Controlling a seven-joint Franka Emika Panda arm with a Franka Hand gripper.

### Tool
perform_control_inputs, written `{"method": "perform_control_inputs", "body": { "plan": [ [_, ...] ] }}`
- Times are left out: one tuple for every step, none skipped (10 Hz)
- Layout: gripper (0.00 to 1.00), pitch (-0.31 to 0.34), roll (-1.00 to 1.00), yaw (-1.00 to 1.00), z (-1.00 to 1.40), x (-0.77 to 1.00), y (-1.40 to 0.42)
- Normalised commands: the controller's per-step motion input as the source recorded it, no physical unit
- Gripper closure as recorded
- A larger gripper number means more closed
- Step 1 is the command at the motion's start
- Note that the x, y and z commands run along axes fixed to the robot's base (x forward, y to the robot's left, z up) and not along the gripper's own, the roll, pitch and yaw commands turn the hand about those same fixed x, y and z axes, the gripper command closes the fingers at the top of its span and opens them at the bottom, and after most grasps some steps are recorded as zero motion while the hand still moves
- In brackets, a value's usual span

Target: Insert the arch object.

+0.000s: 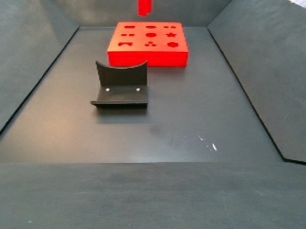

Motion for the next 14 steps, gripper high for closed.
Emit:
{"method": "perform_control_inputs", "body": {
  "plan": [
    [1.00,0.019,0.02,-0.55,-0.13,0.55,0.06],
    [1.00,0.021,0.05,-0.55,-0.18,0.54,0.05],
    [1.00,0.023,0.11,-0.55,-0.27,0.54,0.06],
    [1.00,0.023,0.18,-0.53,-0.33,0.54,0.06],
    [1.00,0.039,0.23,-0.53,-0.35,0.50,0.06],
    [1.00,0.034,0.24,-0.57,-0.35,0.43,0.06],
    [1.00,0.027,0.22,-0.60,-0.31,0.41,0.05],
    [1.00,0.004,0.19,-0.63,-0.25,0.40,0.04],
    [1.00,0.000,0.09,-0.67,-0.09,0.43,0.04],
    [1.00,0.000,0.00,-0.80,0.00,0.33,0.11],
    [1.00,0.000,-0.01,-0.88,0.03,0.27,0.15],
    [1.00,0.000,-0.05,-0.87,0.03,0.28,0.13],
    [1.00,0.000,-0.07,-0.82,0.00,0.35,0.13],
    [1.00,0.000,-0.10,-0.88,0.00,0.26,0.07]
  ]
}}
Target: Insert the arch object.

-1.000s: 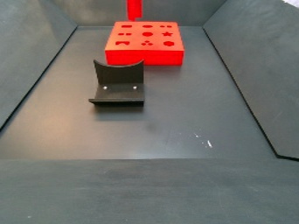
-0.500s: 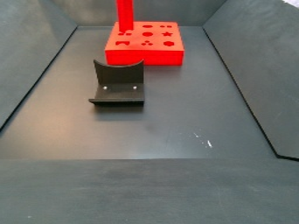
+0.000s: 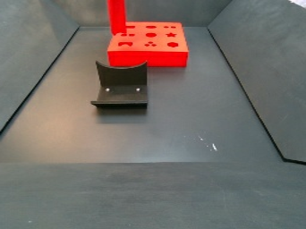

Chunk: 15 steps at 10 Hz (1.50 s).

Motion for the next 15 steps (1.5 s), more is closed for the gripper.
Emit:
{"method": "perform_control_inputs", "body": {
  "plan": [
    [1.00,-0.010,-0.13,-0.93,0.00,0.17,0.00],
    [1.00,-0.034,-0.20,-0.91,0.00,0.15,0.00],
    [1.00,-0.047,-0.22,-0.90,0.00,0.12,0.00],
    [1.00,-0.043,-0.21,-0.91,0.00,0.11,0.00],
    [1.00,-0.044,-0.20,-0.92,0.00,0.11,0.00],
    [1.00,-0.029,-0.18,-0.90,-0.01,0.18,0.00],
    [1.00,0.000,-0.04,-0.82,-0.11,0.25,0.00],
    [1.00,0.000,0.07,-0.80,-0.16,0.17,0.00],
    [1.00,0.024,0.10,-0.69,-0.08,0.06,0.00],
    [1.00,0.013,0.03,-0.31,-0.11,-0.02,0.00],
    [1.00,0.000,0.00,-0.21,-0.10,-0.18,0.00],
    [1.00,-0.016,0.00,0.00,0.00,-0.23,0.00],
    [1.00,0.000,0.17,0.17,-0.02,-0.05,-0.08],
    [1.00,0.053,0.34,0.26,0.00,-0.11,-0.12],
    [1.00,0.123,0.43,0.20,0.00,-0.12,-0.12]
  ]
}}
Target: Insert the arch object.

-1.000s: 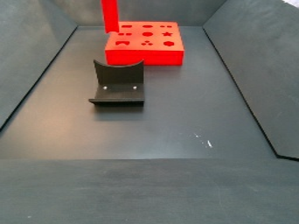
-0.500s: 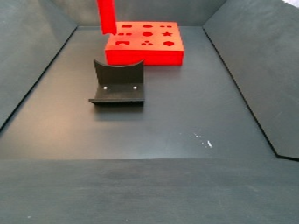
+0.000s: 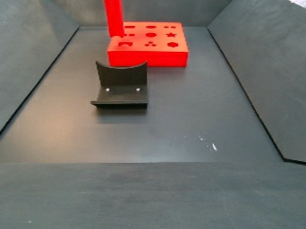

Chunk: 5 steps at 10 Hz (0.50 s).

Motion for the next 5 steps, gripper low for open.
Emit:
{"method": "perform_control_inputs", "body": {
  "plan": [
    [1.00,0.179,0.44,0.15,-0.06,0.00,-0.11],
    [1.00,0.181,0.45,0.13,-0.06,0.00,-0.12],
    [1.00,0.059,0.12,0.01,0.00,0.01,-0.04],
    [1.00,-0.017,-0.04,0.00,0.00,0.00,0.00],
    [1.00,-0.083,-0.20,0.21,0.00,-0.12,0.00]
  ]
}}
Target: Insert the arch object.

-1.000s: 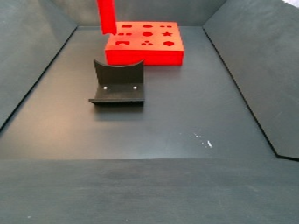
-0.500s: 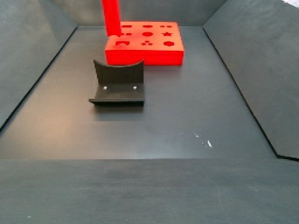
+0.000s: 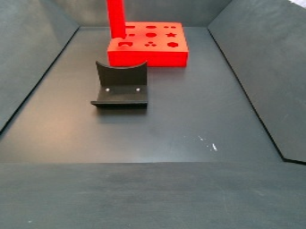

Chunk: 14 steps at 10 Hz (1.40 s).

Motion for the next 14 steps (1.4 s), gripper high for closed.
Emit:
{"method": "perform_control_inputs", "body": {
  "plan": [
    [1.00,-0.104,-0.21,0.49,0.04,-0.16,-0.14],
    [1.00,-0.099,-0.25,0.49,0.06,-0.08,-0.09],
    [1.00,-0.021,-0.07,0.26,0.00,-0.04,0.00],
    [1.00,0.000,0.02,0.00,0.00,0.00,0.00],
    [1.00,0.000,0.05,0.00,-0.21,-0.07,0.00],
    [1.00,-0.009,0.00,0.00,-0.25,-0.08,0.00],
    [1.00,-0.010,0.00,-0.10,-0.27,-0.09,0.00],
    [1.00,0.000,0.00,-0.11,-0.24,-0.11,0.00],
    [1.00,-0.019,0.00,-0.09,-0.21,-0.01,0.00],
    [1.00,-0.026,0.00,-0.07,-0.20,-0.02,0.00],
    [1.00,-0.046,-0.01,-0.02,-0.17,0.00,0.00],
    [1.00,-0.050,-0.01,0.00,-0.17,0.07,0.00],
    [1.00,-0.061,-0.03,0.00,-0.19,0.11,0.00],
    [1.00,-0.066,-0.03,0.00,-0.23,0.00,0.00]
  ]
}}
